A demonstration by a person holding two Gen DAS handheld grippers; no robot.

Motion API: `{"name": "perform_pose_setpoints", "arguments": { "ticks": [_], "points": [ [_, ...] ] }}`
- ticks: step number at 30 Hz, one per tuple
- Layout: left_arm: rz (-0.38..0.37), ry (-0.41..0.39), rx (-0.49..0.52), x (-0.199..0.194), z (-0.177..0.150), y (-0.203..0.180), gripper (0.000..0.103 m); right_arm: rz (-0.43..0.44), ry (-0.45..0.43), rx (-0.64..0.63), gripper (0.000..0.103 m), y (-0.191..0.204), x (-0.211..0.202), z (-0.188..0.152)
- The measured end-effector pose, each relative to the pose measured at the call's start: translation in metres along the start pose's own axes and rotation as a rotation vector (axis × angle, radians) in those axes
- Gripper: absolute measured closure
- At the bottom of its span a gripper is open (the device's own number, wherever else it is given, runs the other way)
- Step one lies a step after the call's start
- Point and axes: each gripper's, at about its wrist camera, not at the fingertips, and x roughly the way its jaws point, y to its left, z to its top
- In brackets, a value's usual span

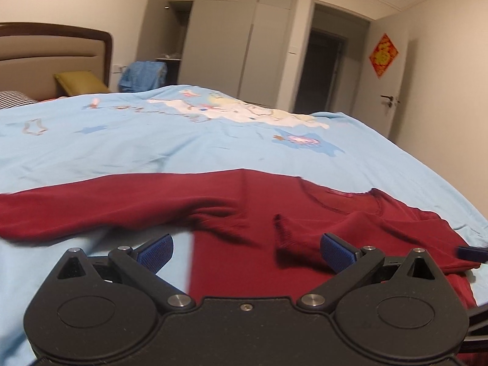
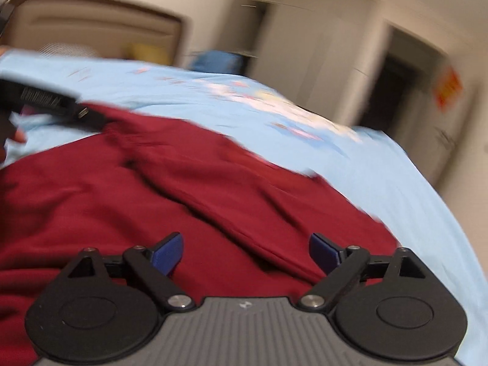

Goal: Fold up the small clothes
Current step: 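Lay the sleeve across the sweater body and open the right tool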

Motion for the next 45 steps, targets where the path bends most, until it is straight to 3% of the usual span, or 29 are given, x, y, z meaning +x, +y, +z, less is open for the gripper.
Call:
{"name": "perform_pose_setpoints", "arguments": {
  "ticks": [4,9,15,17,20,25,28,31,34,38,42,45],
  "points": [
    [0.029,0.008,0.052,0.034,0.006,-0.018,0.001,-0.064,0.003,0.325,0.008,-0.061,-0.015,-0.025],
    [0.075,0.042,0.069,0.067,0.002,-0.020,0.001,-0.073,0.023,0.602,0.013,-0.114,-0.019,-0.046],
    [0.109,0.112,-0.003,0.084,-0.015,-0.004,0.000,-0.071,0.017,0.721,0.037,-0.138,0.004,-0.051],
    [0.110,0.104,-0.030,0.082,-0.018,0.001,0.000,-0.091,0.048,0.730,0.064,-0.139,0.010,-0.050],
    [0.094,0.094,-0.057,0.081,-0.020,0.006,0.000,-0.092,0.052,0.750,0.083,-0.134,0.013,-0.051],
    [0.094,0.093,-0.056,0.082,-0.020,0.006,0.000,-0.087,0.047,0.889,0.087,-0.142,0.011,-0.066],
    [0.099,0.093,-0.047,0.083,-0.021,0.005,0.000,-0.089,0.048,0.900,0.087,-0.140,0.014,-0.072],
    [0.097,0.094,-0.050,0.084,-0.021,0.005,0.000,-0.079,0.037,0.874,0.085,-0.136,0.009,-0.069],
    [0.091,0.091,-0.058,0.083,-0.021,0.006,0.000,-0.062,0.037,0.850,0.070,-0.133,-0.005,-0.067],
    [0.024,0.077,-0.138,0.075,-0.018,0.022,0.001,0.017,0.023,0.782,0.038,-0.121,-0.038,-0.066],
    [-0.058,0.112,-0.233,0.047,-0.013,0.047,0.001,0.107,0.028,0.663,0.022,-0.097,-0.076,-0.069],
    [-0.068,0.129,-0.191,0.011,-0.014,0.060,0.001,0.166,0.025,0.605,0.015,-0.074,-0.103,-0.076]
  ]
}}
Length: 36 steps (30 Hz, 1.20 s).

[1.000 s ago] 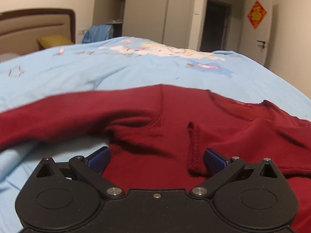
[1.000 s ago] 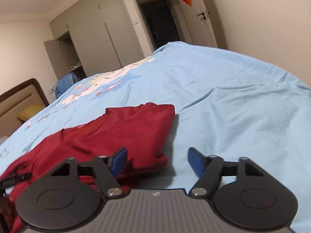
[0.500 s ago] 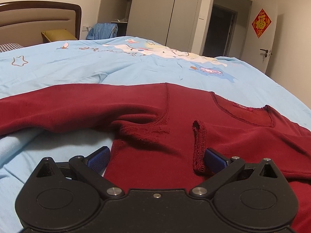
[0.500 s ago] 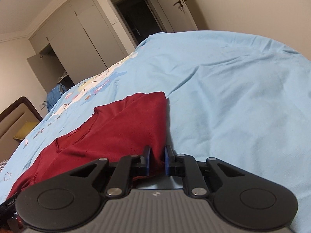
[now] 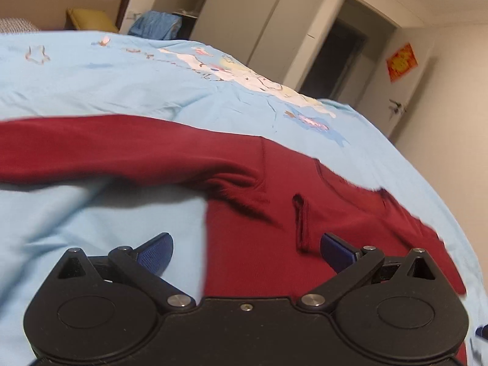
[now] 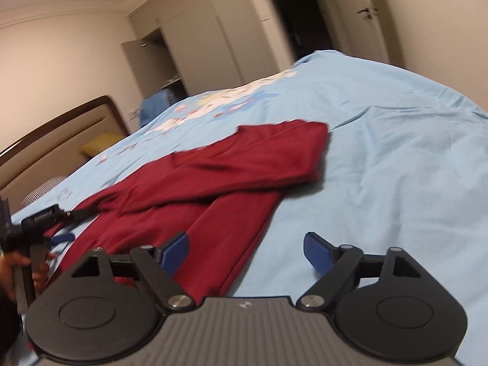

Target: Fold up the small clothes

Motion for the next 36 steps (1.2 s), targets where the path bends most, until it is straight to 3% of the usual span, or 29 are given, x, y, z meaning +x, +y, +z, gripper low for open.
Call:
{"name": "perform_pose_setpoints", "arguments": {
  "ticks": [6,12,15,17,18,24,27,29,31,36],
  "points": [
    [-0.014,0.031,0.113,-0.076,-0.031,0.026,0.001,0.078,0.048,-0.058,0.007,0.037,-0.029,-0.048],
    [-0.040,0.092,0.191,-0.116,-0.068,0.035,0.001,0.078,0.057,-0.066,0.004,0.064,-0.050,-0.080],
    [-0.055,0.110,0.203,-0.130,-0.081,0.032,0.001,0.035,0.065,-0.071,0.018,0.073,-0.059,-0.094],
    [-0.075,0.129,0.191,-0.136,-0.086,0.031,0.002,0.003,0.071,-0.086,0.041,0.079,-0.064,-0.101],
    [-0.088,0.137,0.186,-0.139,-0.089,0.030,0.004,0.001,0.082,-0.084,0.048,0.082,-0.064,-0.104],
    [-0.070,0.176,0.177,-0.145,-0.097,0.022,0.029,-0.014,0.081,-0.086,0.086,0.088,-0.069,-0.113],
    [-0.047,0.203,0.173,-0.144,-0.098,0.016,0.058,-0.009,0.048,-0.064,0.094,0.084,-0.079,-0.109],
    [-0.055,0.212,0.161,-0.146,-0.096,0.013,0.088,-0.014,0.014,-0.080,0.095,0.082,-0.088,-0.103],
    [-0.053,0.216,0.118,-0.149,-0.093,0.012,0.097,-0.023,-0.023,-0.091,0.096,0.079,-0.099,-0.096],
    [-0.049,0.188,0.038,-0.172,-0.083,0.003,0.099,-0.049,-0.140,-0.067,0.097,0.063,-0.140,-0.070]
  ]
}}
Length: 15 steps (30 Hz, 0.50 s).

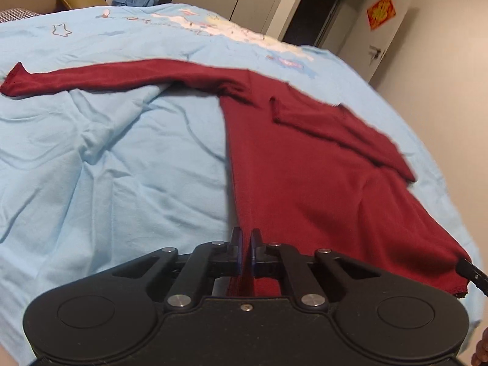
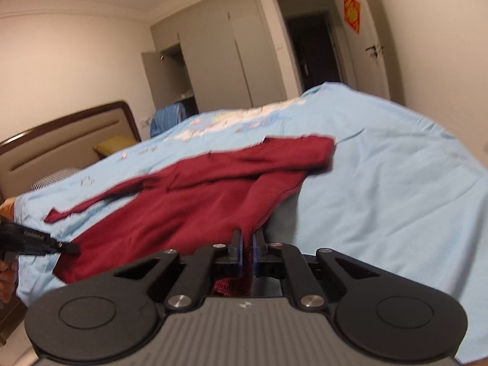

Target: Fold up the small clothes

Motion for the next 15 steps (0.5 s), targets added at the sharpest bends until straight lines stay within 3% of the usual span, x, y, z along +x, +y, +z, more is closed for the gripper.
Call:
{"name": "perform_pose_setpoints", "arguments": {
  "ticks": [4,9,15],
  "points": [
    [-0.026,-0.036,0.007,-0.026,-0.001,-0.015,0.100,-0.022,-0.025,0.024,0.097,-0.017,-0.023,0.015],
    [-0.054,-0.015,0.009,-0.048,-0.019,-0.023,0.100,-0.069,0.012,0.013,0.097,-0.027,-0.043,0.010],
    [-0.041,0.050,-0.034,-0.032,-0.044,-0.008,0.099,-0.106,0.098,0.044,0.097,-0.041,-0.032,-0.012]
  ]
}}
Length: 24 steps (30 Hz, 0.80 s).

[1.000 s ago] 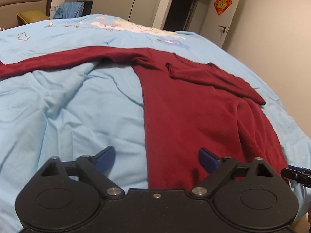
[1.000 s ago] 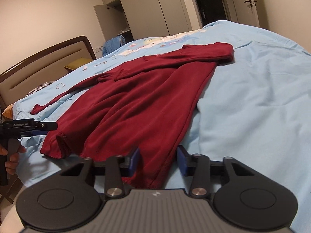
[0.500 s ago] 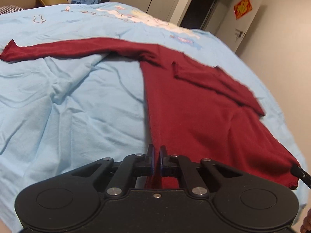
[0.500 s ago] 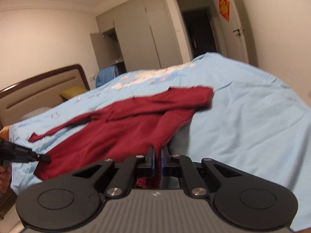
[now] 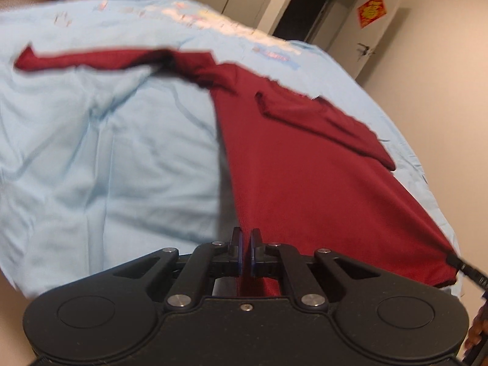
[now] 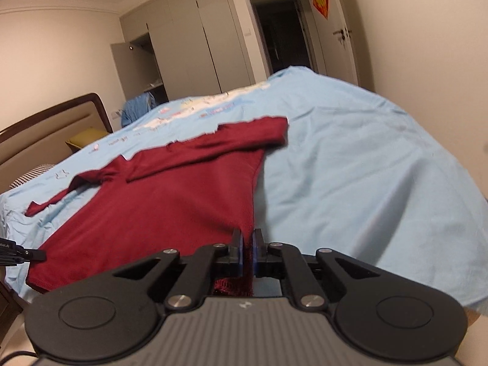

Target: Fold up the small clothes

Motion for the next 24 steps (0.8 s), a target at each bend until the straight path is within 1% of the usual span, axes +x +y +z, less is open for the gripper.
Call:
{"name": "perform_pose_setpoints", "arguments": {
  "ticks": [2,6,8,9,10,11,12,14,15,16,17,18,19,20,21,22,23,24],
  "points": [
    [0.002,0.009,-0.018,0.006,-0.001,0.005,0.099,-0.013,0.012,-0.012,0.096,0.002,0.006,-0.006],
    [0.006,0.015,-0.004,0.011,-0.003,0.006,0.098,-0.037,0.036,-0.037,0.096,0.002,0.013,-0.011],
    [0.002,0.024,-0.009,0.013,-0.004,0.009,0.097,-0.045,0.051,-0.049,0.094,0.001,0.016,-0.014],
    [0.001,0.029,-0.018,0.014,-0.005,0.010,0.095,-0.048,0.058,-0.054,0.094,0.001,0.017,-0.015],
    [-0.003,0.035,-0.028,0.015,-0.006,0.012,0.089,-0.049,0.065,-0.061,0.091,0.000,0.018,-0.016],
    [-0.011,0.042,-0.037,0.015,-0.007,0.014,0.082,-0.047,0.068,-0.065,0.087,0.000,0.018,-0.017],
    [-0.023,0.049,-0.046,0.015,-0.006,0.017,0.078,-0.047,0.069,-0.067,0.082,0.000,0.019,-0.017],
    [-0.033,0.035,-0.061,0.012,-0.003,0.023,0.063,-0.045,0.070,-0.063,0.048,-0.002,0.020,-0.016],
    [-0.029,0.022,-0.062,0.009,0.001,0.026,0.058,-0.045,0.066,-0.063,0.042,-0.001,0.021,-0.015],
    [-0.018,0.002,-0.061,0.006,0.006,0.029,0.051,-0.043,0.062,-0.064,0.036,-0.002,0.023,-0.014],
    [-0.001,-0.022,-0.060,0.003,0.011,0.033,0.042,-0.038,0.060,-0.068,0.033,-0.001,0.025,-0.014],
    [0.025,-0.047,-0.061,0.000,0.018,0.038,0.038,-0.037,0.057,-0.072,0.025,0.000,0.027,-0.013],
    [0.054,-0.074,-0.067,-0.002,0.026,0.043,0.030,-0.037,0.051,-0.074,0.014,0.001,0.029,-0.011],
    [0.086,-0.107,-0.075,-0.004,0.035,0.050,0.021,-0.034,0.042,-0.078,0.009,0.002,0.031,-0.009],
    [0.111,-0.143,-0.086,-0.007,0.043,0.057,0.017,-0.028,0.035,-0.082,0.007,0.004,0.034,-0.008],
    [0.139,-0.182,-0.103,-0.008,0.052,0.065,0.009,-0.024,0.030,-0.083,0.003,0.005,0.035,-0.006],
    [0.168,-0.212,-0.122,-0.009,0.061,0.073,0.002,-0.023,0.025,-0.083,0.000,0.007,0.038,-0.005],
    [0.205,-0.238,-0.146,-0.009,0.070,0.082,0.001,-0.024,0.017,-0.081,0.000,0.009,0.039,-0.004]
  ]
}}
